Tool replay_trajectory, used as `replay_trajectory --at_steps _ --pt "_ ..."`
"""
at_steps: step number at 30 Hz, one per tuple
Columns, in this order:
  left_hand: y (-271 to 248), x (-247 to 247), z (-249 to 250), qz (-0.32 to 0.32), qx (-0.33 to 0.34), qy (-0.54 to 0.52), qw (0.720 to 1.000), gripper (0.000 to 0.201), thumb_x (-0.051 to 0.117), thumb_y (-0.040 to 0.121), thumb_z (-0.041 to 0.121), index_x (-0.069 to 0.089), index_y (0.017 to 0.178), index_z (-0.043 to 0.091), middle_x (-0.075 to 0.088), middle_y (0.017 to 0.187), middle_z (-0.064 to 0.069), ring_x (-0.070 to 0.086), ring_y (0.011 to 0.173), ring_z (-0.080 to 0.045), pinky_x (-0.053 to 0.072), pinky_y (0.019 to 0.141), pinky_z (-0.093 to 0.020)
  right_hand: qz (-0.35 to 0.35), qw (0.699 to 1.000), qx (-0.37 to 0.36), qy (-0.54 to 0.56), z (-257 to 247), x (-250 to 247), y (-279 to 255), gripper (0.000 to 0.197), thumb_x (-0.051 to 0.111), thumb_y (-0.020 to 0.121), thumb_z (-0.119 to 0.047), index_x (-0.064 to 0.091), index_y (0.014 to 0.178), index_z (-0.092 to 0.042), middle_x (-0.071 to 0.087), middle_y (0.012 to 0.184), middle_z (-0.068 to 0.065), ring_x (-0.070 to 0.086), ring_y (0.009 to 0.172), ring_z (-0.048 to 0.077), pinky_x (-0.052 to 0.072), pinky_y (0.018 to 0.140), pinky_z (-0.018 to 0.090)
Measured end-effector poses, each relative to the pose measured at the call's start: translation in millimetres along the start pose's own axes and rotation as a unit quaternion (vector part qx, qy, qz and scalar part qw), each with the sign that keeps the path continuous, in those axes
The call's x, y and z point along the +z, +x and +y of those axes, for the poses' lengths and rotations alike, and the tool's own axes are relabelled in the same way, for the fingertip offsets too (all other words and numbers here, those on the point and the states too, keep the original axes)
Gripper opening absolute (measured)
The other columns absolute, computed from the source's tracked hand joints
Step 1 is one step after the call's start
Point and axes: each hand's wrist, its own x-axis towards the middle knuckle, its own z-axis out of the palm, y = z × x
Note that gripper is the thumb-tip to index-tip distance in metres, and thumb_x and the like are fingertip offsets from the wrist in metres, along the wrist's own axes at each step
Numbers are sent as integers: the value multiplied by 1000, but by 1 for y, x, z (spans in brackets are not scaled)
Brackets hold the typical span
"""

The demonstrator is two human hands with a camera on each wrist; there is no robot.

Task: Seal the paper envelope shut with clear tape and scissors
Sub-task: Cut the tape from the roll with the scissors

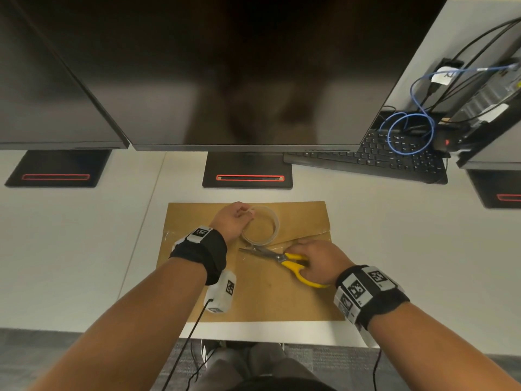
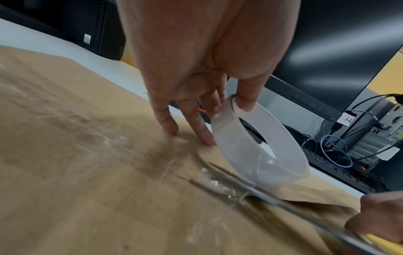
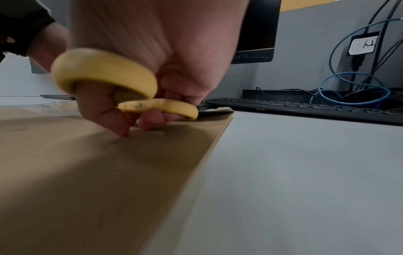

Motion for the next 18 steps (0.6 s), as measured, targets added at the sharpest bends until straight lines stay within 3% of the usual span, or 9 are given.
replay_trajectory --at_steps 9,13,16,18 --pt "-1 1 1 10 5 7 1000 32 52 97 32 58 119 10 65 108 -9 60 100 -23 46 90 -32 -4 999 -9 -41 -1 -2 5 50 55 80 -17 56 128 -28 60 128 -2 55 115 25 46 90 31" --pt "-1 1 2 18 -7 -22 1000 25 45 98 31 61 109 14 68 106 -6 61 101 -25 46 98 -37 -6 999 -15 -43 -1 -1 8 46 52 81 -16 59 125 -30 65 120 0 58 106 28 47 81 31" --pt "0 2 5 40 -18 -4 999 34 38 101 29 56 117 5 58 106 -6 53 99 -25 41 90 -33 -9 999 -13 -47 -1 -1 8 46 52 81 -15 60 124 -30 66 117 2 59 104 28 48 81 31" --pt "1 2 5 53 -22 -14 998 30 38 101 27 57 112 8 62 108 -7 56 100 -26 43 92 -34 -1 999 -13 -42 3 0 6 46 52 82 -16 58 126 -29 63 120 1 58 106 28 49 83 33"
